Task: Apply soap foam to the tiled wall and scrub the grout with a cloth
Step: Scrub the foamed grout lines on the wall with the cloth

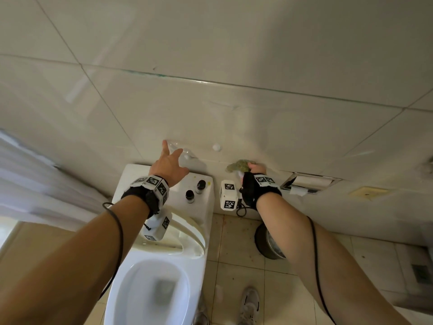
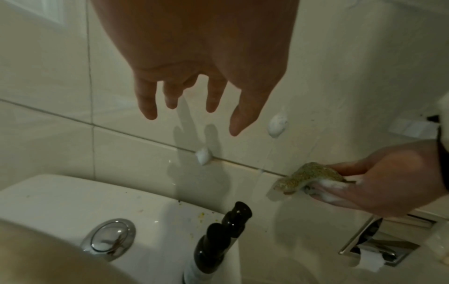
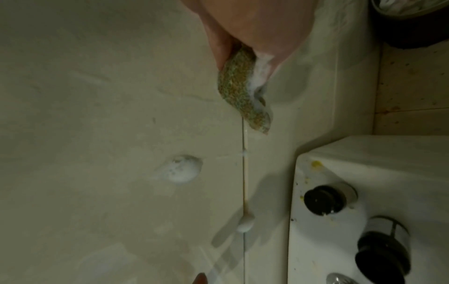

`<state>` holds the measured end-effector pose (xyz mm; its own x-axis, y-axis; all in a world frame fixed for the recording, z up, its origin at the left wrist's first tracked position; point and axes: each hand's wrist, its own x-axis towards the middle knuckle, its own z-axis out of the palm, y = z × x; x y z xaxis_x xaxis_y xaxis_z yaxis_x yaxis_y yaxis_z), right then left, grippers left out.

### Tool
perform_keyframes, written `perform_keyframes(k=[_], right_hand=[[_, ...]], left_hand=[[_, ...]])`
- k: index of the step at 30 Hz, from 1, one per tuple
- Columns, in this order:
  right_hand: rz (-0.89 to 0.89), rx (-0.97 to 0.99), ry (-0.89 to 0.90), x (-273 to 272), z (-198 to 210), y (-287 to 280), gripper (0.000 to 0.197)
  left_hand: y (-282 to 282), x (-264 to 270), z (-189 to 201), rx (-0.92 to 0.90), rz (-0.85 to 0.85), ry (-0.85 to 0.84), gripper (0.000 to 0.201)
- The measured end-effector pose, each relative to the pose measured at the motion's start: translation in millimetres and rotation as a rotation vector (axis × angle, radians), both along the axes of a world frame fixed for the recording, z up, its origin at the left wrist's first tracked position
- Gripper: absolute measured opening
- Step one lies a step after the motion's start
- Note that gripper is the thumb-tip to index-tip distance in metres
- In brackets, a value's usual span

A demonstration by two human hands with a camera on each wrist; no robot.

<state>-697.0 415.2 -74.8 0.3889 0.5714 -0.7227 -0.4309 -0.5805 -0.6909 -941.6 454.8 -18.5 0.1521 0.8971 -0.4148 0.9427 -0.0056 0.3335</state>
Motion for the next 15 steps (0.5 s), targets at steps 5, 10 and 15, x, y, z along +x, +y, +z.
perform_keyframes(k=[5,10,15], right_hand=[[0.109,-0.086,-0.153,-21.7,-2.2,20.1,0.033],[0.186,-0.097,-0.170,-35.5,13.5,29.7,0.032],[0.173,-0.023,-0.129,-50.6,28.1,33.9,0.032]], left_hand=[[3.3,-16.9,1.5,0.000,0.018,-0.005,0.070],[6.0,-30.2,3.6,0.007,0.017,-0.006,0.069],[4.7,-36.3,10.2,0.021,0.015,-0.020,0.069]])
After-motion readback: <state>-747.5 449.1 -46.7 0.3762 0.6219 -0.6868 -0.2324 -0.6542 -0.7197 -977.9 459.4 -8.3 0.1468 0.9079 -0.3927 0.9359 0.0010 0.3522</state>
